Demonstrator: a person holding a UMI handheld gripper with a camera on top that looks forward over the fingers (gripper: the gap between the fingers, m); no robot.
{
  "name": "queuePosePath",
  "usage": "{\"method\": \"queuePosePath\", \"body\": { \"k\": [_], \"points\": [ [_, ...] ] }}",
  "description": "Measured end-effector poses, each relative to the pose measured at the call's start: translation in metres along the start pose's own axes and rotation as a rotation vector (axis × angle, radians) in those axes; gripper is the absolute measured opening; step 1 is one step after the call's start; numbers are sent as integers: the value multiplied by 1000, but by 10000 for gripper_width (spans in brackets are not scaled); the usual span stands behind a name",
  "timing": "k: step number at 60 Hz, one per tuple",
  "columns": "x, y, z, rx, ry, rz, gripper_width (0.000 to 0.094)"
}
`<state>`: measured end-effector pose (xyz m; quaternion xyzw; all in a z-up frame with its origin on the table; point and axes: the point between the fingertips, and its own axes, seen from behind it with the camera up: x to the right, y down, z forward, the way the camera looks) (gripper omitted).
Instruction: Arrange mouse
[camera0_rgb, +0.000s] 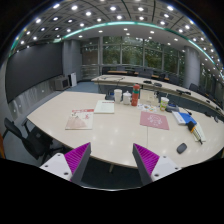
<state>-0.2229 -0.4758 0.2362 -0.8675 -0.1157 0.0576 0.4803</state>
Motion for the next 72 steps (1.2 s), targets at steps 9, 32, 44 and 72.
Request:
{"method": "queuePosePath", "body": {
  "k": [9,32,44,72],
  "points": [
    [66,42,10,-35,67,21,853],
    [274,156,40,-131,286,56,854],
    [374,173,89,-124,338,91,852],
    [466,153,216,-89,275,271,849]
  ]
}}
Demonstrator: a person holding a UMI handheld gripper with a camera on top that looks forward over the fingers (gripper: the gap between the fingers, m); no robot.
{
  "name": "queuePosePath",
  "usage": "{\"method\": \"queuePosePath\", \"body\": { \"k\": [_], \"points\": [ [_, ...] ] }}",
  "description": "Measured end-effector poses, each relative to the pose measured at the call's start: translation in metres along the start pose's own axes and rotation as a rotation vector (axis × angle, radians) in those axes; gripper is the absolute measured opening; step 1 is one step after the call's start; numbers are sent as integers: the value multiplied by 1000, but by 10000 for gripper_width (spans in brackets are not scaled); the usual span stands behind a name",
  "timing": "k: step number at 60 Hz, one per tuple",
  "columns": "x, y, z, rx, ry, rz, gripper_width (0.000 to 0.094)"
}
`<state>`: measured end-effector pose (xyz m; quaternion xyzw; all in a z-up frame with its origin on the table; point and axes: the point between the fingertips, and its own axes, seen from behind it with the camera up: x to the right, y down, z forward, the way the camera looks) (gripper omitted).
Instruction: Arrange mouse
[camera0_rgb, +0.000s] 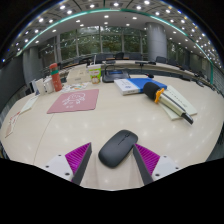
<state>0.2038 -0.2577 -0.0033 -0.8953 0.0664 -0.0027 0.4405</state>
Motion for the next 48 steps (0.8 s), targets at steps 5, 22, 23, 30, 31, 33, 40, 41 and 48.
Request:
{"method": "queuePosePath", "body": {
  "k": [5,22,23,30,31,33,40,41,48],
  "points": [
    [1,-9,14,1,-4,3,840],
    [15,-23,44,8,73,-33,501],
    [16,-24,45,8,79,-39,478],
    [14,-24,47,-2,72,-39,425],
    [14,-24,47,-4,73,-41,414],
    [14,-24,47,-7,75,-45,397],
    [16,-30,44,-15,100,-52,352],
    [15,-32,45,-13,102,-53,353],
    [5,-84,30,56,121,-42,337]
  ]
}}
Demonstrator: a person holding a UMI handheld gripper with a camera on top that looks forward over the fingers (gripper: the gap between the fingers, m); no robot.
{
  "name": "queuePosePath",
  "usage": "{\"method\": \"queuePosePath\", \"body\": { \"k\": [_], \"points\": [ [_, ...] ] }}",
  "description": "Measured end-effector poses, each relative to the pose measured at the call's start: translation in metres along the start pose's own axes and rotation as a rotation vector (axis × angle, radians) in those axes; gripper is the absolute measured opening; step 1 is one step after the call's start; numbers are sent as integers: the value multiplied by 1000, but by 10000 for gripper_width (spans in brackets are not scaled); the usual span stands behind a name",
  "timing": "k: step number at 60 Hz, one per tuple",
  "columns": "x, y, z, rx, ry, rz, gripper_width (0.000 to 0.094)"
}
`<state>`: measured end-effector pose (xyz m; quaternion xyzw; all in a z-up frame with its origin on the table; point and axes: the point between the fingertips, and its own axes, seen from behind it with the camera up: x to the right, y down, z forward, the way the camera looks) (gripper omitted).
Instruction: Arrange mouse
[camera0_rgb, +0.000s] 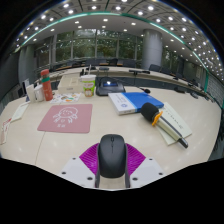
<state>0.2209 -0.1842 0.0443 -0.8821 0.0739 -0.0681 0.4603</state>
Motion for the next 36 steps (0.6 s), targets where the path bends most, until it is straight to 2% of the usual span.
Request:
{"method": "queuePosePath", "body": {
  "k": [11,17,23,36],
  "points": [
    [-49,-137,-2,175,-13,-5,336],
    [-98,-180,24,199,-60,-10,335],
    [-152,-183,71,165,-104,-29,334],
    [-219,-108,166,-13,-127,-57,342]
  ]
}}
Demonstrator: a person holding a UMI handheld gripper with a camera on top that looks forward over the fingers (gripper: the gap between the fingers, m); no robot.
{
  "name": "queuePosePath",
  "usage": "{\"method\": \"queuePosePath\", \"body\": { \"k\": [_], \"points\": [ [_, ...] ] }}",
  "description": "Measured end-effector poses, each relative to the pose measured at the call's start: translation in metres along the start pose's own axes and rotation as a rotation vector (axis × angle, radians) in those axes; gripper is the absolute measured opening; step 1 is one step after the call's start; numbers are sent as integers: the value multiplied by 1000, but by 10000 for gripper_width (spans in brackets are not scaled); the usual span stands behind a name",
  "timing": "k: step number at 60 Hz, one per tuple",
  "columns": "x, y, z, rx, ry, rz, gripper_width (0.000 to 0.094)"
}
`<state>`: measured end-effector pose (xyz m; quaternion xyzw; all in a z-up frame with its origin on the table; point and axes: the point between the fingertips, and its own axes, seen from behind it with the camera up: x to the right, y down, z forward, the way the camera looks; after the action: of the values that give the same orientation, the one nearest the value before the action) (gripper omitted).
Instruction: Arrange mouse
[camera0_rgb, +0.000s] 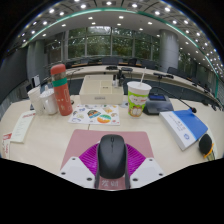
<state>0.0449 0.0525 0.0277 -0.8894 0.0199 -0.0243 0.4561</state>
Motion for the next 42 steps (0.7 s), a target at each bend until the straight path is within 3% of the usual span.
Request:
{"method": "queuePosePath", "body": {
  "k": [9,12,15,19,21,25,42],
  "points": [
    [-4,33,25,-81,5,10,447],
    [-4,31,23,-70,1,22,487],
    [-3,32,16,-92,-4,23,616],
    [-5,29,1,-102,-14,17,872],
    [-6,25,-10,-99,-13,13,834],
    [-6,14,-38,-77,2,4,866],
    [-23,-4,-191,-7,12,17,855]
  ]
}}
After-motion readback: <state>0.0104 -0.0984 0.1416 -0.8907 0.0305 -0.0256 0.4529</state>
